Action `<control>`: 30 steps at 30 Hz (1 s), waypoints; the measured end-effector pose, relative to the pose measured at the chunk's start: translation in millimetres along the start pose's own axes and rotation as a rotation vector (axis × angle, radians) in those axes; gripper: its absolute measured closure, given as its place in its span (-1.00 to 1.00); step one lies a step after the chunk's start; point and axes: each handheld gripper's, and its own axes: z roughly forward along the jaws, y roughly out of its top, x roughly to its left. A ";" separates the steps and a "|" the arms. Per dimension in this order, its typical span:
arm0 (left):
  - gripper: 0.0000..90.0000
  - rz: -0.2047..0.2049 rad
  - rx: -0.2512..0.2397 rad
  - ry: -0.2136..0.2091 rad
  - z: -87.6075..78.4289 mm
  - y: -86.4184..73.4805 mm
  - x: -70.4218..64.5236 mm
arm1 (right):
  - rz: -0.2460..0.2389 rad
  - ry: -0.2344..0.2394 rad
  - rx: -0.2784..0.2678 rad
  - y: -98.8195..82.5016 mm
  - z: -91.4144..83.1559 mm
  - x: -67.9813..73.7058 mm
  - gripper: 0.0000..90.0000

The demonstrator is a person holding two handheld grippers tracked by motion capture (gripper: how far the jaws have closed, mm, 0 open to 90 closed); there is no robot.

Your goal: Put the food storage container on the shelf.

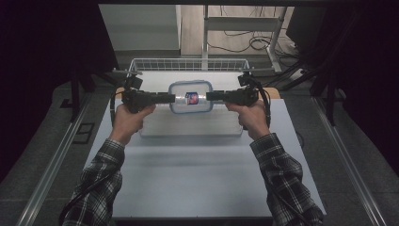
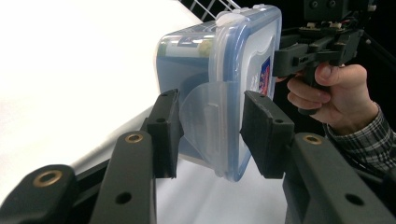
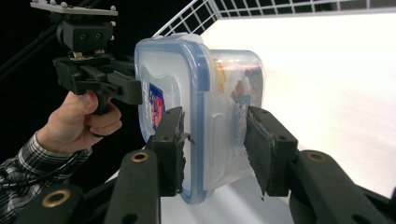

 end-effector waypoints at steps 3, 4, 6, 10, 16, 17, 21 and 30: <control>0.29 -0.008 -0.002 0.001 1.2 7.7 5.3 | 0.007 -0.002 -0.004 6.9 2.7 -4.4 0.29; 0.29 -0.010 -0.002 0.001 1.7 10.1 7.0 | 0.009 -0.002 -0.007 9.0 3.6 -5.9 0.29; 0.29 -0.012 0.000 0.001 2.5 14.3 10.5 | 0.014 -0.004 -0.008 12.9 5.2 -8.6 0.29; 0.28 -0.012 -0.004 0.008 4.5 21.4 16.7 | 0.026 -0.004 -0.019 18.1 8.9 -14.2 0.29; 0.26 -0.014 -0.017 0.026 7.4 27.1 22.9 | 0.055 -0.003 -0.038 20.8 14.9 -23.8 0.29; 0.26 -0.011 -0.021 0.029 7.5 27.0 22.8 | 0.055 -0.003 -0.038 20.8 14.9 -23.8 0.29; 0.24 0.002 -0.040 0.047 8.1 25.9 22.5 | 0.058 -0.008 -0.045 20.7 16.5 -24.6 0.28; 0.23 0.007 -0.048 0.063 9.1 25.9 21.3 | 0.059 -0.036 -0.044 22.3 17.1 -23.4 0.25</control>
